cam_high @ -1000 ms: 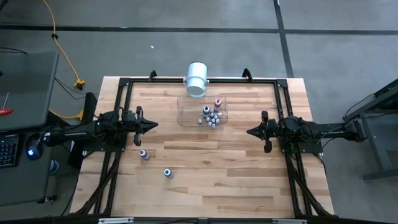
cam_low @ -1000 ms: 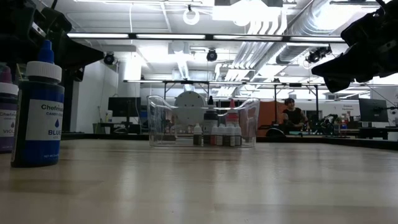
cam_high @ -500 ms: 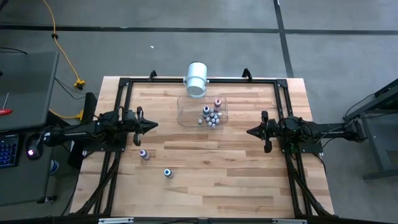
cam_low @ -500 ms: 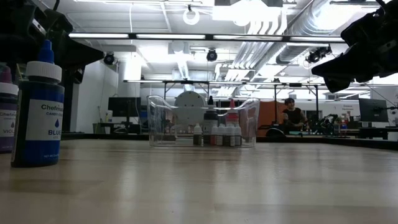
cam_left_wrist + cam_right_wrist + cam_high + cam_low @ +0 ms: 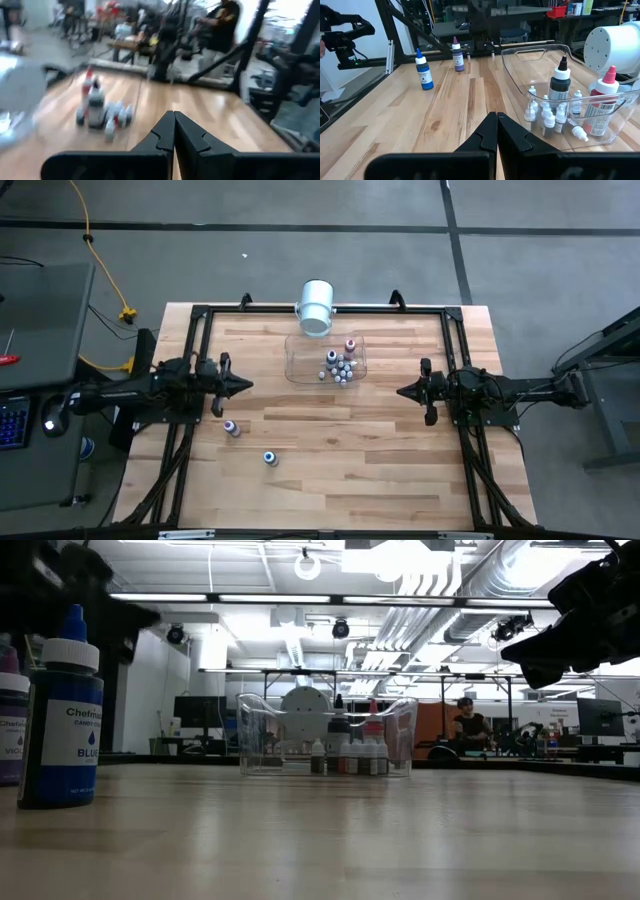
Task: Pick & Place food coloring
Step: Put the large purple food coloring bottle into the transparent bin
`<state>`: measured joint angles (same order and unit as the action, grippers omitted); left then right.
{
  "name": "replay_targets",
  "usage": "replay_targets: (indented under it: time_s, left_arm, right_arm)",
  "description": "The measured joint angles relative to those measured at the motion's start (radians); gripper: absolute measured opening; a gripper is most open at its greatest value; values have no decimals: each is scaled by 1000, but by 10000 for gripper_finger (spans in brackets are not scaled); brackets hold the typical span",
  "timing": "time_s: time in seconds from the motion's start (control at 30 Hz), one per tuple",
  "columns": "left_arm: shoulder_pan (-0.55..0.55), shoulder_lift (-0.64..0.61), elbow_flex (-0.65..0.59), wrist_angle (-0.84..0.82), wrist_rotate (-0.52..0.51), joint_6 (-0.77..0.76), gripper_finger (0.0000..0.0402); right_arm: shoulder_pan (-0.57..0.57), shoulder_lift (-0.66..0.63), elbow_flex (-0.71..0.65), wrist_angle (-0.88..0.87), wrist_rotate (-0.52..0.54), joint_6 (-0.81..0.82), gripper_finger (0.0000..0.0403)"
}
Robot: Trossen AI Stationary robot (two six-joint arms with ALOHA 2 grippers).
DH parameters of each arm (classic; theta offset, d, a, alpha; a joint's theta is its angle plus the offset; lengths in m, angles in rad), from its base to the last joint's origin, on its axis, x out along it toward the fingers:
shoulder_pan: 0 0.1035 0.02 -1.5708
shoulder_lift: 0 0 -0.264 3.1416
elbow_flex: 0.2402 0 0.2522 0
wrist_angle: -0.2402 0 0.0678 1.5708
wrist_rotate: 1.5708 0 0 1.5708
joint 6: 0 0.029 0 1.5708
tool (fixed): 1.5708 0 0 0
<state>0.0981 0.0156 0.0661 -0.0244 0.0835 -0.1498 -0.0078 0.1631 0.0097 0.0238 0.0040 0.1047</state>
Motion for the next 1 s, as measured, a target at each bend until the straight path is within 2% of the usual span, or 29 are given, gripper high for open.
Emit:
replay_targets:
  time_s: [0.1,0.33,0.63,0.8,1.0]
  left_arm:
    - [0,9,104,-47,7,19,1]
    - [0,127,426,-442,-63,67,1]
    - [0,406,833,-749,-73,9,1]
    - [0,562,976,-911,-78,22,1]
    - [0,735,1179,-1310,-3,40,1]
  right_arm:
    - [0,0,0,0,0,0,0]
    - [0,0,0,0,0,0,0]
    - [0,0,0,1,0,0,0]
    - [0,0,0,1,0,0,0]
    - [0,0,0,2,0,0,0]
